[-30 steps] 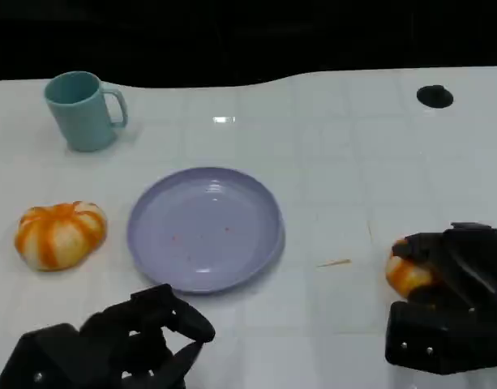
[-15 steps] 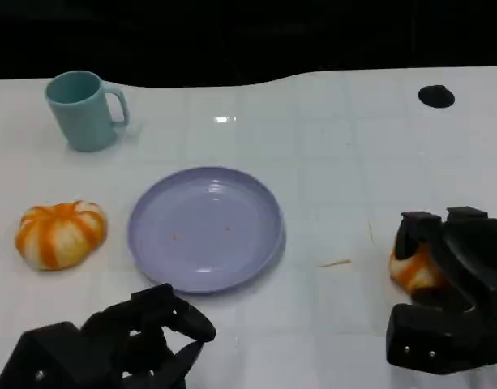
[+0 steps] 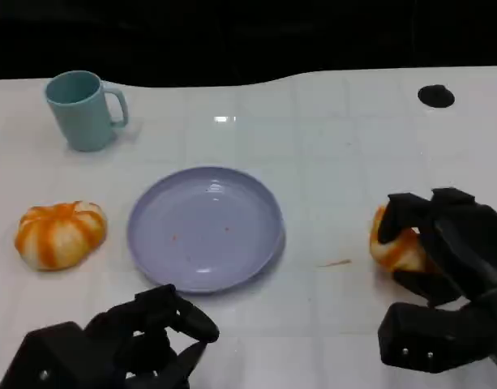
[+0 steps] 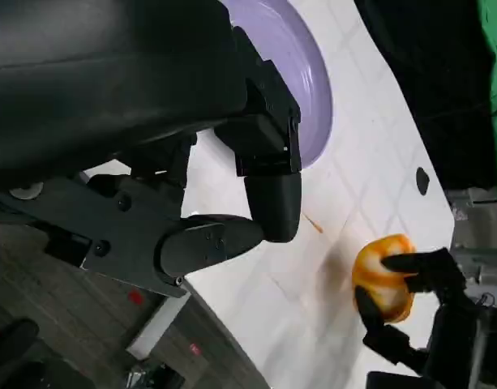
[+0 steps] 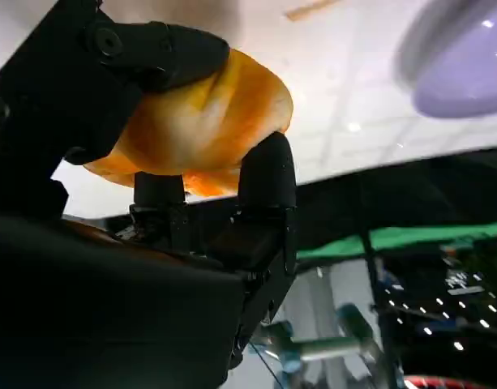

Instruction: Grasp the bread from the table and place it into the plate.

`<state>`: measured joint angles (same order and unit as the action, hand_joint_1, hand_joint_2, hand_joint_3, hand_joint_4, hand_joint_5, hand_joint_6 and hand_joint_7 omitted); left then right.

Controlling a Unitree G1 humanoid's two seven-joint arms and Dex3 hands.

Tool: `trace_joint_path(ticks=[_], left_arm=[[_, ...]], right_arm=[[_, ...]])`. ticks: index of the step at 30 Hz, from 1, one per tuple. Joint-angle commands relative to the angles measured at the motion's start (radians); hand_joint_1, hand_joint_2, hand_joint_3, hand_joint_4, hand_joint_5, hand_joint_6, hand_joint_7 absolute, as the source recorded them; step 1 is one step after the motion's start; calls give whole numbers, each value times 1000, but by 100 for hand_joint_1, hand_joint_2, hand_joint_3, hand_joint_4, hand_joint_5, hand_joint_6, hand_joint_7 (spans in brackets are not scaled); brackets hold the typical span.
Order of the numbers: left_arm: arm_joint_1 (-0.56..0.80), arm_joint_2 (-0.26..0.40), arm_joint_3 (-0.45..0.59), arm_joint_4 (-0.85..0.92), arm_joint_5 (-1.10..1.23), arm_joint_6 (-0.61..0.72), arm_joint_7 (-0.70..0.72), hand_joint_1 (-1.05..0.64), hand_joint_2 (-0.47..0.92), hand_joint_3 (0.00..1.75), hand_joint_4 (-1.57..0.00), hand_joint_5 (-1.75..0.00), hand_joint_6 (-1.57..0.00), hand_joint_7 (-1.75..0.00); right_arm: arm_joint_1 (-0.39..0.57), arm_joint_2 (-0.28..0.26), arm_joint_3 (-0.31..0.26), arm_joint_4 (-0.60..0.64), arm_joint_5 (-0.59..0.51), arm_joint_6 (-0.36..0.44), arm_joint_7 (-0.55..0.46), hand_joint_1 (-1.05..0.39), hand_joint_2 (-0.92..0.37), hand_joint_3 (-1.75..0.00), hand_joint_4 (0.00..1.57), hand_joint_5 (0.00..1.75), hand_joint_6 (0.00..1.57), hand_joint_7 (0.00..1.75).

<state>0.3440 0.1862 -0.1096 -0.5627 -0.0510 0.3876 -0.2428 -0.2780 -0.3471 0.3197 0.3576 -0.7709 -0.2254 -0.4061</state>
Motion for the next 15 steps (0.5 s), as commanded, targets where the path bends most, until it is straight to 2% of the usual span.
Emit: trace_joint_path(ticks=[1,6,15], left_arm=[[-4,3,4,-2,3,2,12,-24,79,70,-67,-175,-60,-133],[-2,2,2,1,6,-2,11,-24,79,70,-66,-175,-60,-132],[3,1,-3,2,10,-9,12,-24,79,69,-65,-175,-60,-132]], right_arm=[[-18,10,-10,-64,23,-30,-4,-14,-29,-131,97,175,79,164],[-29,58,-13,-117,65,-41,31,-14,-18,-144,100,175,86,157],[-66,126,-2,-131,105,-49,89,-13,-19,-144,100,175,81,166]])
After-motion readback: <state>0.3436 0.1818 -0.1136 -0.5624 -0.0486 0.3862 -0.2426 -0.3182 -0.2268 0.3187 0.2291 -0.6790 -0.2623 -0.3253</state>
